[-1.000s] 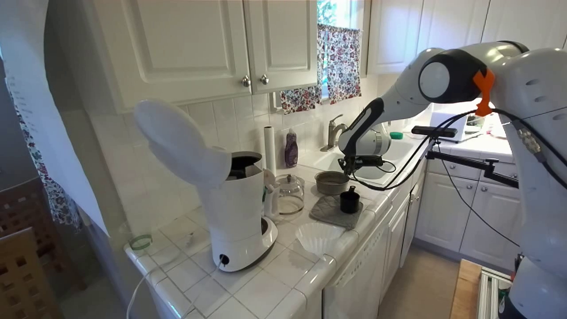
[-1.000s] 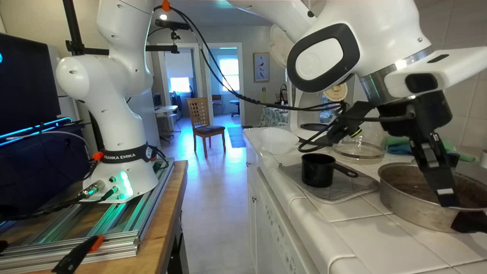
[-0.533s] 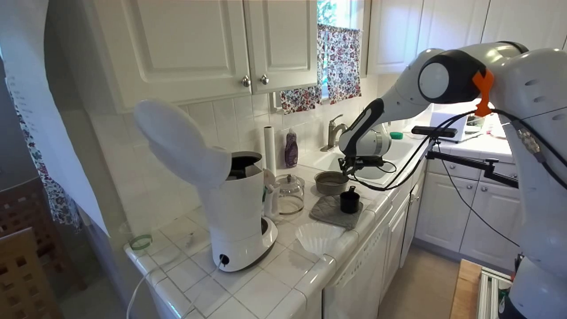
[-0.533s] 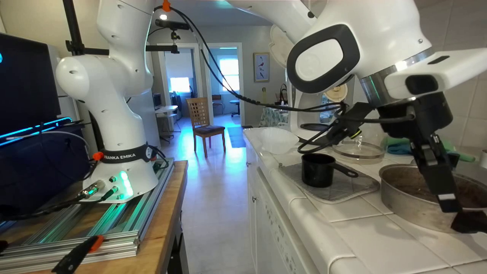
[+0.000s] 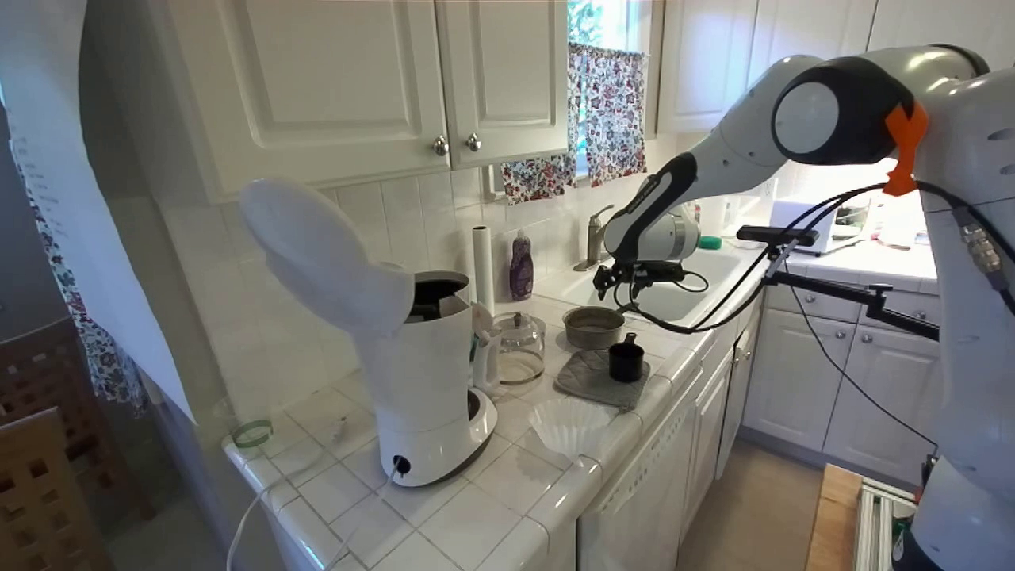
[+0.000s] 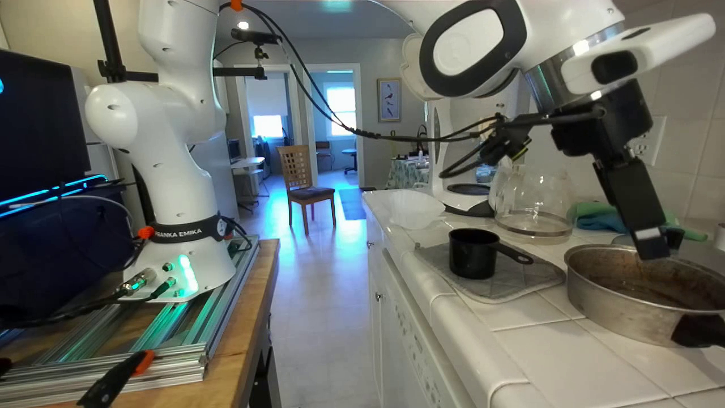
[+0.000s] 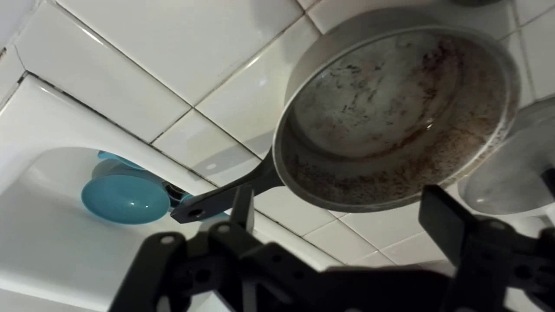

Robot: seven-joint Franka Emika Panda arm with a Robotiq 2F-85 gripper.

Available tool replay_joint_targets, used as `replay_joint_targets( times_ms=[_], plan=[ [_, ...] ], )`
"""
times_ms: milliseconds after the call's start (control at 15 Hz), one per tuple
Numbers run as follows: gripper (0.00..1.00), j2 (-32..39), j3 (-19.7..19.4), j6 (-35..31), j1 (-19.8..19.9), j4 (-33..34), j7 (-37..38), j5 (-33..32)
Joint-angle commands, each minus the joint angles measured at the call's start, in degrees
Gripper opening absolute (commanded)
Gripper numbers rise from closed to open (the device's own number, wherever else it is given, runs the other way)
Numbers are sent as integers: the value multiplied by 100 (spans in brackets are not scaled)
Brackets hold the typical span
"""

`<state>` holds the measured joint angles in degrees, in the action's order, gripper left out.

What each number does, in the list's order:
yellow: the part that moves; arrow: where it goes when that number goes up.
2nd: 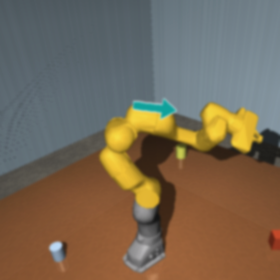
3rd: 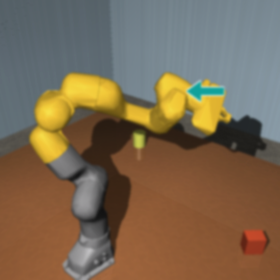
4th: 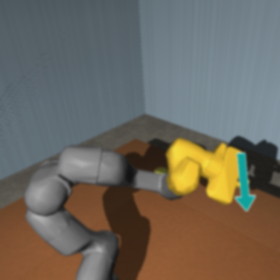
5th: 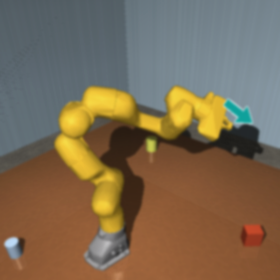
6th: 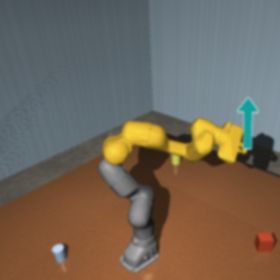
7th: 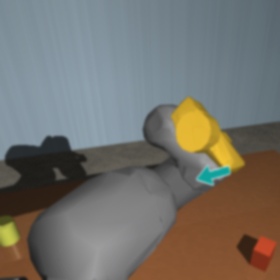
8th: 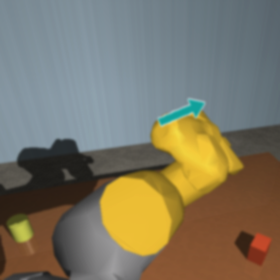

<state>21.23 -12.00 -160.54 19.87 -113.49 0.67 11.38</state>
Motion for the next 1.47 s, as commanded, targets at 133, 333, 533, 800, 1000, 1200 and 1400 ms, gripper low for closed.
replay_joint_targets(
  times_ms=[133,333,533,800,1000,1200,1400],
  plan=[
    [100,-1125,-127,729,-456,-761,112,-573],
    [100,-1550,-41,1257,-661,-949,89,-843],
    [100,-1847,77,1809,-897,-1047,115,-1174],
    [100,-1990,303,2303,-1198,-1078,165,-1716],
    [100,-1940,511,2336,-1408,-1089,73,-2056],
    [100,-1901,720,2191,-1591,-1139,-122,-2142],
    [100,-1902,913,1983,-1749,-1259,-438,-2109]
  ],
)
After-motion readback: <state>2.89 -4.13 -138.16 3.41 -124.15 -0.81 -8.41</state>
